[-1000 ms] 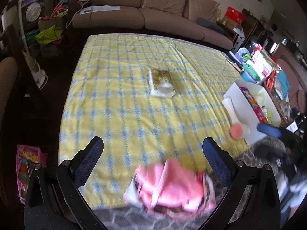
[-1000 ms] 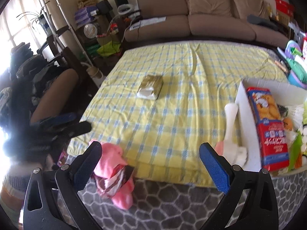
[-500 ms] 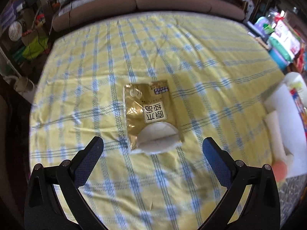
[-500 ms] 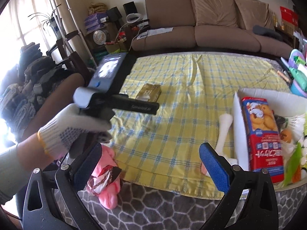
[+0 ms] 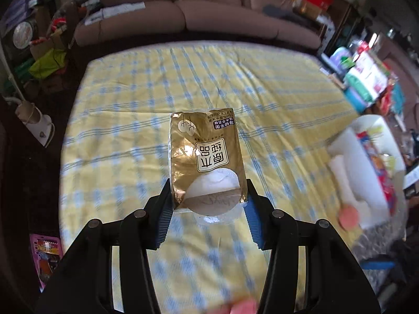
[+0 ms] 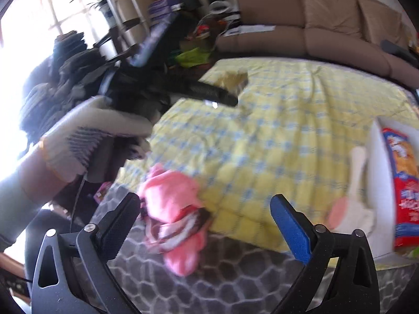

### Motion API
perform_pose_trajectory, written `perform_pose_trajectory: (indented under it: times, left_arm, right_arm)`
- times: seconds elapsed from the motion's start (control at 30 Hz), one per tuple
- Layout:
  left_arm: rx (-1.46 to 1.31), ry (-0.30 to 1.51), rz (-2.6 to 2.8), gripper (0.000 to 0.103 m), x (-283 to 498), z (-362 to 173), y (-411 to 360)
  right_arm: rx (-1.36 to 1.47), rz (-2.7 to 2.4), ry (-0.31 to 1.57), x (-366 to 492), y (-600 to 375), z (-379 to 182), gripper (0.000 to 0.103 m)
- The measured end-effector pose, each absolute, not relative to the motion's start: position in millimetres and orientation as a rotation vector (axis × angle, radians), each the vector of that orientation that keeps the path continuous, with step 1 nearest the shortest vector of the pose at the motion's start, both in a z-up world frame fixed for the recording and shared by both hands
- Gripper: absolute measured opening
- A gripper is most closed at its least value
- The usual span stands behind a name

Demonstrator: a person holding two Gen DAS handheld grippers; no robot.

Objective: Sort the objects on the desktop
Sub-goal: 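Grasp the gold packet with the left gripper while the right gripper grasps the pink plush strap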

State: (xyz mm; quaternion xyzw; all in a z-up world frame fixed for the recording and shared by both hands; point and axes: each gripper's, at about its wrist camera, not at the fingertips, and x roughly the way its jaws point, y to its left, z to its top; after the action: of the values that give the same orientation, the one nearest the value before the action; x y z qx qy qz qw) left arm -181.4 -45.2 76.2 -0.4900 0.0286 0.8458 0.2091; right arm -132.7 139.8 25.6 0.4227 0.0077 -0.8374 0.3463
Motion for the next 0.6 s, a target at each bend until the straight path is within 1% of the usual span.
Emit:
perform_pose_trajectory:
  times: [0.07,0.1,0.13,0.2,0.23,0.3,0.4,0.47,0.57,0.6]
  left_arm:
    - [-1.328,0.06,2.359,0.047,-157.8,93.0,-63.2]
    - [-1.31,0.047,2.369,0.047,-145.7,99.8,-72.9]
    - [-1.293,0.03,2.373,0.047,-132.0,105.8,-83.0]
    - [-1.268,-0.003,2.393,0.047,-111.4,114.7,-97.9]
    - [-1.254,-0.029,2.405,0.047,-101.2,117.5,-105.5]
    - [-1.244,-0.056,2.427,0.047,-83.1,117.0,-116.1]
    - [-1.241,-0.071,2.441,0.047,-63.4,110.1,-121.5]
    - [-1.236,-0.104,2.433,0.047,-56.6,106.9,-125.1]
    - [-1.214,-0.154,2.421,0.047,-51.1,103.7,-130.6]
    - [-1.211,-0.169,2.413,0.047,-51.5,101.7,-131.2]
  right_arm:
    - [1.147,-2.128,-0.001,-126.4,133.0,18.4,0.086]
    - [1.162,-2.121,-0.001,-122.5,131.7,14.6,0.076]
    - [1.178,-2.112,-0.002,-116.6,129.3,9.3,0.068]
    - [1.198,-2.116,-0.006,-108.9,127.2,2.0,0.063]
    - [1.203,-2.123,-0.011,-103.5,125.4,-1.5,0.059]
    - [1.205,-2.137,-0.002,-96.0,121.9,-5.7,0.053]
    - [1.249,-2.155,0.048,-88.9,112.1,-14.2,0.049]
    - [1.277,-2.206,0.092,-82.7,105.6,-18.4,0.048]
    - [1.284,-2.238,0.022,-79.0,105.8,-21.3,0.047]
    - [1.287,-2.243,0.004,-77.8,104.1,-24.0,0.044]
